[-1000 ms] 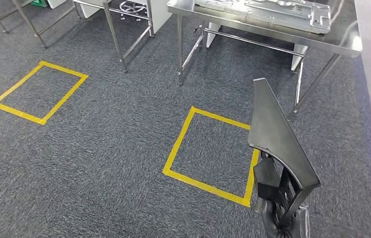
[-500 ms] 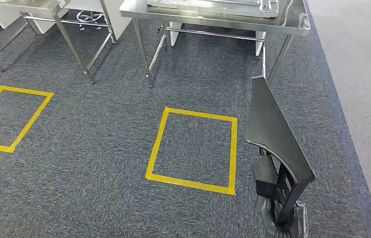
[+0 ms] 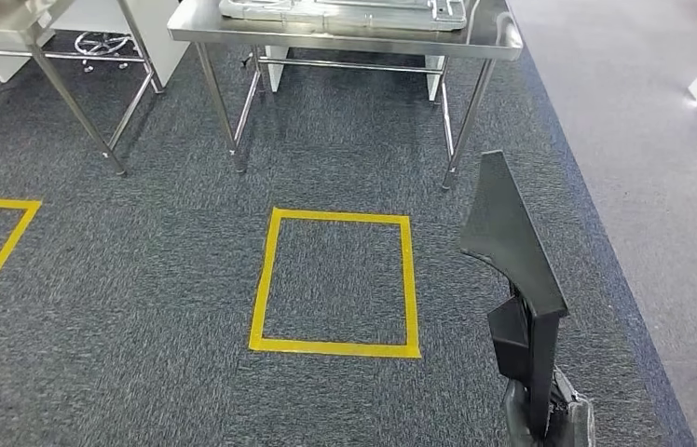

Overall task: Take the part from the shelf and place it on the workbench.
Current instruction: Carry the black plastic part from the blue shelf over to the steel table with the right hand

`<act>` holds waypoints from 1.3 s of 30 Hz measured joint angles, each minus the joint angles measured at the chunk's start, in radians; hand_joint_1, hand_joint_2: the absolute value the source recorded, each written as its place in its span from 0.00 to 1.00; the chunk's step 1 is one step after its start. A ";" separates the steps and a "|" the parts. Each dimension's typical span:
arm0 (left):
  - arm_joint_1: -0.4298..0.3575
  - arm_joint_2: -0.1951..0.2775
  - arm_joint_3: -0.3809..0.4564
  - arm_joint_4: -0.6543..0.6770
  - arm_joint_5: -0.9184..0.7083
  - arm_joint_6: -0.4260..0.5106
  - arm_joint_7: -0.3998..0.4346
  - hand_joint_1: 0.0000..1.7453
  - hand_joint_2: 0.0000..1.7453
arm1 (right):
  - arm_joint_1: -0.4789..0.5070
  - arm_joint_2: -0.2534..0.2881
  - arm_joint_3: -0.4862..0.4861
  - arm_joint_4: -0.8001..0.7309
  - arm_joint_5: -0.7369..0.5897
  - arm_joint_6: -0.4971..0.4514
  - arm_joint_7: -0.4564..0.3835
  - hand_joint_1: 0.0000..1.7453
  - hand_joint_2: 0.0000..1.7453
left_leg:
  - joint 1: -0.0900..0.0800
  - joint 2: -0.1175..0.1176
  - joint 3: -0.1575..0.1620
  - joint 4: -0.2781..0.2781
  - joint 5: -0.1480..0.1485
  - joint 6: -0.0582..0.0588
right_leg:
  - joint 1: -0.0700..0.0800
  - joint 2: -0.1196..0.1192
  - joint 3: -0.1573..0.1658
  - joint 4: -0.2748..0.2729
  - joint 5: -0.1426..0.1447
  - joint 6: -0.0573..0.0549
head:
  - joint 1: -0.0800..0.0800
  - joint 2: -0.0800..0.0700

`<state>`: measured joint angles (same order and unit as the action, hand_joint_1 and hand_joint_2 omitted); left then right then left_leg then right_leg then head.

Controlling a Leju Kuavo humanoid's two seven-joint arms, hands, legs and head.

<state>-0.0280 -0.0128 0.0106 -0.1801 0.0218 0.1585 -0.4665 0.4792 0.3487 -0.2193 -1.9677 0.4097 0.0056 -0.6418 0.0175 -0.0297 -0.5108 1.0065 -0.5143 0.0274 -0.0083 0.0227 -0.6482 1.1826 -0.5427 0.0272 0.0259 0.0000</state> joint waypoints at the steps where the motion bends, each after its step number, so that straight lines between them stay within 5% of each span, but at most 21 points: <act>1: 0.001 0.000 0.000 0.000 0.000 0.000 0.000 0.00 0.00 | 0.001 0.000 0.000 -0.002 0.002 -0.004 0.004 1.00 1.00 | -0.001 0.008 0.003 0.000 -0.004 0.001 | -0.002 -0.010 -0.037 0.062 -0.025 0.004 | 0.001 0.000; 3: 0.003 0.000 -0.001 0.000 -0.001 0.000 0.001 0.00 0.00 | 0.005 0.000 0.000 -0.003 0.007 -0.011 0.010 1.00 1.00 | -0.001 0.019 0.014 0.001 -0.016 -0.001 | -0.006 -0.017 -0.082 0.120 -0.029 0.009 | 0.001 0.000; 6: 0.003 0.000 -0.002 0.000 -0.004 -0.002 0.001 0.00 0.00 | 0.007 0.000 0.000 -0.005 0.022 -0.017 0.017 1.00 1.00 | 0.000 0.027 0.046 -0.001 -0.041 -0.009 | -0.007 -0.023 -0.027 -0.025 0.076 0.003 | 0.001 0.000; 7: 0.002 -0.001 -0.003 0.000 -0.005 -0.003 0.001 0.00 0.00 | 0.007 0.000 0.000 -0.007 0.027 -0.017 0.018 1.00 1.00 | 0.000 0.029 0.056 -0.003 -0.049 -0.013 | -0.003 -0.026 -0.005 -0.079 0.091 0.000 | 0.001 0.000; 12: -0.003 -0.001 -0.005 0.000 -0.007 -0.003 0.002 0.00 0.00 | 0.012 0.000 0.000 -0.015 0.039 -0.019 0.022 1.00 1.00 | -0.002 0.036 0.086 0.006 -0.049 -0.046 | 0.003 -0.026 0.046 -0.150 0.075 -0.041 | 0.001 0.000; 15: -0.006 -0.001 -0.006 0.000 -0.009 -0.004 0.002 0.00 0.00 | 0.010 0.002 0.000 -0.017 0.041 -0.020 0.022 1.00 1.00 | 0.000 0.036 -0.005 0.169 -0.059 -0.055 | 0.001 -0.025 0.095 -0.169 0.056 -0.057 | -0.009 0.000; 17: -0.004 -0.001 -0.007 0.000 -0.010 -0.005 0.002 0.00 0.00 | 0.009 0.004 0.001 -0.017 0.045 -0.020 0.023 1.00 1.00 | 0.000 0.036 -0.096 0.271 -0.119 -0.057 | 0.003 -0.021 0.125 -0.174 0.033 -0.062 | -0.015 0.000; 19: 0.002 0.000 -0.007 0.000 -0.011 -0.006 0.003 0.00 0.00 | 0.010 0.005 0.001 -0.017 0.049 -0.020 0.025 1.00 1.00 | -0.001 0.035 -0.148 0.273 -0.167 -0.053 | 0.006 -0.014 0.162 -0.175 0.005 -0.063 | -0.017 0.000; 20: 0.005 0.000 -0.007 0.000 -0.012 -0.006 0.004 0.00 0.00 | 0.010 0.005 0.001 -0.017 0.051 -0.021 0.027 1.00 1.00 | -0.003 0.035 -0.159 0.237 -0.156 -0.046 | 0.008 -0.010 0.184 -0.176 -0.012 -0.062 | -0.019 0.000; 24: 0.013 0.006 -0.007 0.001 -0.014 -0.006 0.010 0.00 0.00 | 0.010 0.006 0.000 -0.012 0.053 -0.030 0.041 1.00 1.00 | -0.023 0.029 -0.164 0.077 0.080 -0.011 | 0.011 -0.002 0.249 -0.179 -0.075 -0.049 | -0.017 0.000; 26: 0.009 0.007 -0.008 0.001 -0.015 -0.006 0.012 0.00 0.00 | 0.009 0.007 0.000 -0.011 0.053 -0.034 0.046 1.00 1.00 | -0.027 0.027 -0.142 0.062 0.078 -0.004 | 0.009 0.000 0.258 -0.164 -0.070 -0.034 | -0.018 0.000; 28: 0.005 0.008 -0.007 0.001 -0.016 -0.006 0.012 0.00 0.00 | 0.006 0.007 0.001 -0.011 0.052 -0.039 0.056 1.00 1.00 | -0.023 0.026 -0.107 0.036 0.066 0.008 | 0.007 -0.005 0.222 -0.078 -0.029 -0.022 | -0.016 0.000; 30: 0.003 0.009 -0.007 0.001 -0.018 -0.006 0.012 0.00 0.00 | 0.003 0.006 0.001 -0.010 0.052 -0.044 0.069 1.00 1.00 | -0.017 0.025 -0.065 0.010 0.051 0.015 | 0.003 -0.010 0.133 0.046 -0.015 -0.011 | -0.012 0.000; 32: 0.003 0.009 -0.007 0.001 -0.020 -0.006 0.012 0.00 0.00 | 0.003 0.006 0.001 -0.007 0.054 -0.048 0.080 1.00 1.00 | -0.012 0.023 -0.023 -0.006 0.027 0.014 | -0.003 -0.012 0.042 0.119 -0.079 -0.001 | -0.011 0.000; 34: 0.006 0.009 -0.007 0.001 -0.023 -0.006 0.013 0.00 0.00 | 0.003 0.006 0.001 -0.001 0.058 -0.056 0.090 1.00 1.00 | -0.005 0.018 0.024 -0.012 -0.005 0.006 | -0.009 -0.015 -0.016 0.106 -0.150 0.007 | -0.010 0.000; 35: 0.007 0.008 -0.007 0.001 -0.023 -0.006 0.013 0.00 0.00 | 0.004 0.006 0.001 0.002 0.060 -0.059 0.093 1.00 1.00 | -0.001 0.016 0.049 -0.013 -0.024 0.001 | -0.012 -0.018 -0.031 0.071 -0.152 0.011 | -0.011 0.000; 36: 0.008 0.008 -0.007 0.001 -0.024 -0.006 0.014 0.00 0.00 | 0.004 0.006 0.001 0.005 0.062 -0.062 0.095 1.00 1.00 | 0.003 0.015 0.071 -0.013 -0.043 -0.004 | -0.014 -0.021 -0.038 0.022 -0.114 0.014 | -0.010 0.000; 39: 0.006 0.007 -0.007 0.003 -0.024 -0.006 0.015 0.00 0.00 | 0.005 0.006 0.001 0.015 0.065 -0.065 0.098 1.00 1.00 | 0.003 0.014 0.123 -0.019 -0.096 -0.024 | -0.013 -0.035 -0.048 -0.100 0.106 0.007 | -0.003 0.000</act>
<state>-0.0223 -0.0053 0.0037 -0.1769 -0.0026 0.1523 -0.4520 0.4844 0.3549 -0.2186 -1.9530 0.4745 -0.0598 -0.5434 0.0210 -0.0152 -0.3878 0.9877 -0.6102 0.0033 -0.0215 -0.0119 -0.6960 1.0825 -0.4366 0.0345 0.0230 0.0000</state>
